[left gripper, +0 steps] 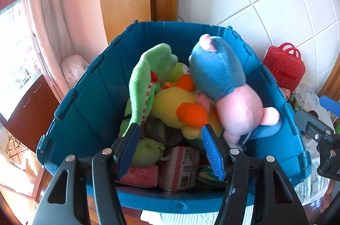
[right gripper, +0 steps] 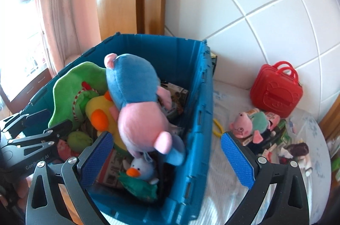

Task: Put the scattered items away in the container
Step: 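Open the left tool over the crate while the right tool releases the blue pig, then move both tools back from the crate toward the items on the bed, then grasp the white-blue ointment box with the left tool while the right tool grasps the red-green medicine box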

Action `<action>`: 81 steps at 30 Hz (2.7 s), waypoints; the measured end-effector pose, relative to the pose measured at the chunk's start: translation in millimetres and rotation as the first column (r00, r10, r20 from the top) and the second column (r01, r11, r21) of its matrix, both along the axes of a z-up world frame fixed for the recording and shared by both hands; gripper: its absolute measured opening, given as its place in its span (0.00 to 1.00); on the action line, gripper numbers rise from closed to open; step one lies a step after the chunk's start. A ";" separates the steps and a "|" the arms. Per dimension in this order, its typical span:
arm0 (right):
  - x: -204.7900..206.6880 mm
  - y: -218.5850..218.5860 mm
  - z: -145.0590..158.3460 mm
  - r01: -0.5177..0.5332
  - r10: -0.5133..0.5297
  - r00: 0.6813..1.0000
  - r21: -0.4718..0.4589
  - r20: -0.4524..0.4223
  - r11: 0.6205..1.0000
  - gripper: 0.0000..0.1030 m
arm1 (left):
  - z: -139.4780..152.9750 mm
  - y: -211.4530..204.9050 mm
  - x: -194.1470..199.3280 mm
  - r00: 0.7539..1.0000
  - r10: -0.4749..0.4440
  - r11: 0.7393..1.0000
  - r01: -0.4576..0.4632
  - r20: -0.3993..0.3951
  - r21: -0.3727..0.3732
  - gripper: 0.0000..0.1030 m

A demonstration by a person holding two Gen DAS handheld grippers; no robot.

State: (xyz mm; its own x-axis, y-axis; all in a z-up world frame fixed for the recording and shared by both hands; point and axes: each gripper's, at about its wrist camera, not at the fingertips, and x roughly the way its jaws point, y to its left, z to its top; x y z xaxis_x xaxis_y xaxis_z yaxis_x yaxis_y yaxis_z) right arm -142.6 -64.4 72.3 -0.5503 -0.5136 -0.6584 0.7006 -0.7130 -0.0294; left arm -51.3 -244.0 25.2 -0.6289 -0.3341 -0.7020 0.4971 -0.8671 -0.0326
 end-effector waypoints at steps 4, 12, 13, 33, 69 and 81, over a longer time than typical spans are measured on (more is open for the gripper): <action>-4.2 38.7 2.3 0.010 -0.010 1.000 -0.023 -0.019 1.000 1.00 | 5.9 35.0 0.2 1.000 0.007 1.000 -0.007 -0.018 -0.021 0.58; -17.7 144.8 -5.7 0.033 -0.034 0.999 -0.049 -0.035 0.998 1.00 | 20.2 137.5 -5.8 0.997 -0.026 0.998 0.022 -0.070 -0.053 0.59; -21.3 163.0 -7.4 0.040 -0.042 0.999 -0.055 -0.032 0.998 1.00 | 21.2 152.3 -8.0 0.997 -0.030 0.998 0.025 -0.074 -0.056 0.61; -100.2 415.7 -77.2 0.331 -0.329 0.939 -0.005 0.094 0.943 1.00 | -12.2 345.5 -80.7 0.974 -0.227 0.973 0.227 -0.019 -0.042 0.64; -294.7 345.6 -280.5 0.307 -0.358 0.844 0.189 0.399 0.933 1.00 | -265.6 365.6 -326.8 0.857 -0.431 0.900 0.384 0.282 0.208 0.64; -321.3 356.4 -310.9 0.315 -0.390 0.810 0.235 0.438 0.920 1.00 | -286.6 362.7 -361.2 0.836 -0.489 0.863 0.423 0.247 0.278 0.64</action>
